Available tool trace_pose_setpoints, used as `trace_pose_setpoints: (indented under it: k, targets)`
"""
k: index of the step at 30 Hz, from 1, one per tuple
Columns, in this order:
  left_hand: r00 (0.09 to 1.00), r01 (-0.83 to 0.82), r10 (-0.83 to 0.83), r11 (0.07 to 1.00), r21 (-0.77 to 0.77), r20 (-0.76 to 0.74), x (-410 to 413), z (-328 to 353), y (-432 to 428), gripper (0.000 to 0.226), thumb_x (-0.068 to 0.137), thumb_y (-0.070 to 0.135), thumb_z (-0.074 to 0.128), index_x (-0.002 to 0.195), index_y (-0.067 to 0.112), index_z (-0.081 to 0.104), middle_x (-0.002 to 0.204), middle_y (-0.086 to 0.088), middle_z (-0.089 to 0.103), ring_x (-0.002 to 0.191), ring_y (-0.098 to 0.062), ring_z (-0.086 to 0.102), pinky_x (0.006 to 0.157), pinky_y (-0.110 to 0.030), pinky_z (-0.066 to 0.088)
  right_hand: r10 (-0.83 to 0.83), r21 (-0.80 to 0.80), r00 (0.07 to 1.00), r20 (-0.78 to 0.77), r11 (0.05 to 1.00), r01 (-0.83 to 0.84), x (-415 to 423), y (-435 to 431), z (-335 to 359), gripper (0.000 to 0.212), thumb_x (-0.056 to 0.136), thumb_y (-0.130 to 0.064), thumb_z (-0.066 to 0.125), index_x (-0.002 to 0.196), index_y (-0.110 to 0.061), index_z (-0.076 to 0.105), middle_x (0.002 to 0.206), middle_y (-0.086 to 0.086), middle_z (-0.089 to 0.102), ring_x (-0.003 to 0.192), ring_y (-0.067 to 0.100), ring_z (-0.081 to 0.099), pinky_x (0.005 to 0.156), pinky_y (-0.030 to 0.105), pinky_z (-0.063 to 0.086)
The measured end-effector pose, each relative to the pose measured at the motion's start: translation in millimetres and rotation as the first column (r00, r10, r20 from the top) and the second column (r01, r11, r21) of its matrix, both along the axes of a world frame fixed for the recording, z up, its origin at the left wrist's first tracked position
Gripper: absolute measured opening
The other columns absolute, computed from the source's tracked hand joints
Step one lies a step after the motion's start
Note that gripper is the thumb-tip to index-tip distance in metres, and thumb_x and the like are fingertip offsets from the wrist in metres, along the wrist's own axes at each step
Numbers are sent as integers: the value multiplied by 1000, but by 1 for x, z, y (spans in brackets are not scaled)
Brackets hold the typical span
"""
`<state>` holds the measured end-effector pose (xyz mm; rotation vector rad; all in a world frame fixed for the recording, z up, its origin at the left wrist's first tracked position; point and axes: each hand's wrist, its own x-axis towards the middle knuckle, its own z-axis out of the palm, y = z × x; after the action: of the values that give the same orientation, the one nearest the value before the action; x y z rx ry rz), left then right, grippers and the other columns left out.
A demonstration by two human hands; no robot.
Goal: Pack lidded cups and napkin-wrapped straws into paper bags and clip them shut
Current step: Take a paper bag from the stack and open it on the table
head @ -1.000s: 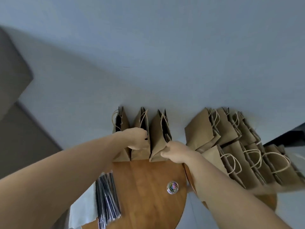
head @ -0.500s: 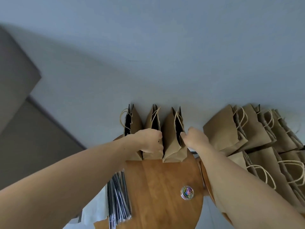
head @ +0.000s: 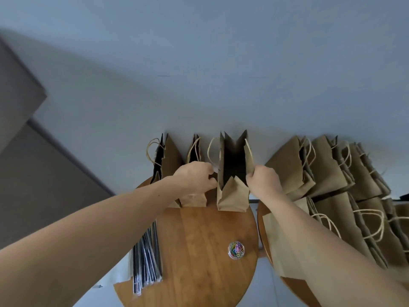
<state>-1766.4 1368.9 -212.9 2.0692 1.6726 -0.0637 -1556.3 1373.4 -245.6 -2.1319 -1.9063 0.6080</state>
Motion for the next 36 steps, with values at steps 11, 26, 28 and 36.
trace_pose_setpoints:
  k: [11, 26, 28, 36]
  targets:
    - [997, 28, -25, 999, -37, 76, -38, 1, -92, 70, 86, 71, 31, 90, 13, 71, 80, -2, 71, 72, -20, 68, 69, -39, 59, -17, 106, 999, -52, 994, 23, -50, -151, 33, 34, 94, -17, 55, 63, -17, 40, 51, -4, 42, 46, 14, 42, 49, 26, 31]
    - [927, -344, 376, 853, -392, 4, -79, -97, -193, 19, 96, 31, 50, 96, 15, 63, 84, -3, 66, 73, -17, 70, 72, -33, 62, 16, -220, 1000, -1, 975, -16, -105, -243, -65, 21, 94, -36, 57, 104, -19, 62, 79, -10, 61, 79, 11, 67, 66, 13, 48]
    - [915, -373, 403, 837, -399, -10, -73, -101, -200, 22, 95, 33, 51, 100, 16, 63, 87, -3, 66, 75, -19, 70, 73, -34, 62, -8, -233, 1000, -10, 972, 5, -102, -235, -70, 21, 92, -45, 58, 90, -24, 55, 69, -13, 56, 68, 9, 63, 56, 15, 44]
    - [889, -457, 429, 852, -256, -157, -73, -109, -195, 31, 103, 27, 41, 99, 12, 68, 90, -4, 67, 80, -19, 68, 73, -32, 60, 122, -168, 982, 147, 981, -97, -72, -212, -80, 16, 96, -44, 55, 99, -29, 55, 84, -13, 61, 78, 11, 67, 64, 17, 51]
